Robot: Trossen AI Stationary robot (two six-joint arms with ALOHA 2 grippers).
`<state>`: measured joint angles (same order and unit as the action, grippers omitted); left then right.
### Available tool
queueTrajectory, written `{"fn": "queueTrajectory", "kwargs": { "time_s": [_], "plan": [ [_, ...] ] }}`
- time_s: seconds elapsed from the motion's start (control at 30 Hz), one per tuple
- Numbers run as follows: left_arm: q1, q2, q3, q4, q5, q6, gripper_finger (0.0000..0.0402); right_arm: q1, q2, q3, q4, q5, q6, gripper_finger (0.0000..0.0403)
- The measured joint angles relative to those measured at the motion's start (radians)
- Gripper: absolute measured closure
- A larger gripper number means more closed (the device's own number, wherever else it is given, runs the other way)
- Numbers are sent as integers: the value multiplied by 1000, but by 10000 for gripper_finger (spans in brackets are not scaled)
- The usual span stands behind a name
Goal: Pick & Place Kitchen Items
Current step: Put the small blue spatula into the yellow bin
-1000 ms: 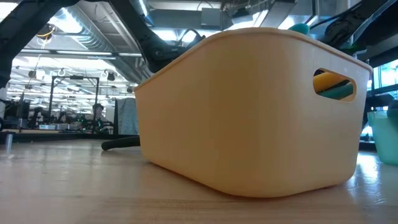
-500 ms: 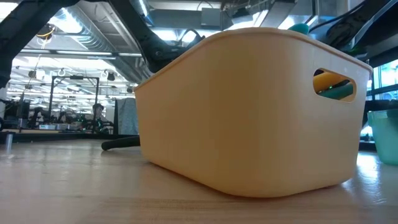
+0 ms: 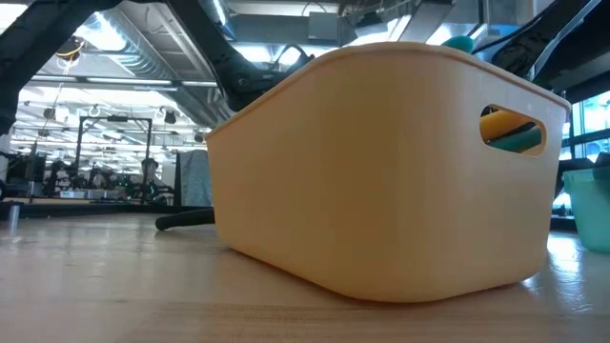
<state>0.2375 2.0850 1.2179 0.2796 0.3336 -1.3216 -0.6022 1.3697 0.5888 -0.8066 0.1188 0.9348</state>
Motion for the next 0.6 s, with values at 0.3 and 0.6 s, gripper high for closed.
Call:
{"fn": "queueTrajectory", "kwargs": {
  "time_s": [0.3, 0.6],
  "plan": [
    [7, 99, 5, 188, 105, -172, 245, 0, 2, -1, -1, -4, -7, 235],
    [-10, 135, 6, 263, 12, -219, 233, 0, 2, -2, -3, -11, -7, 235]
  ]
}}
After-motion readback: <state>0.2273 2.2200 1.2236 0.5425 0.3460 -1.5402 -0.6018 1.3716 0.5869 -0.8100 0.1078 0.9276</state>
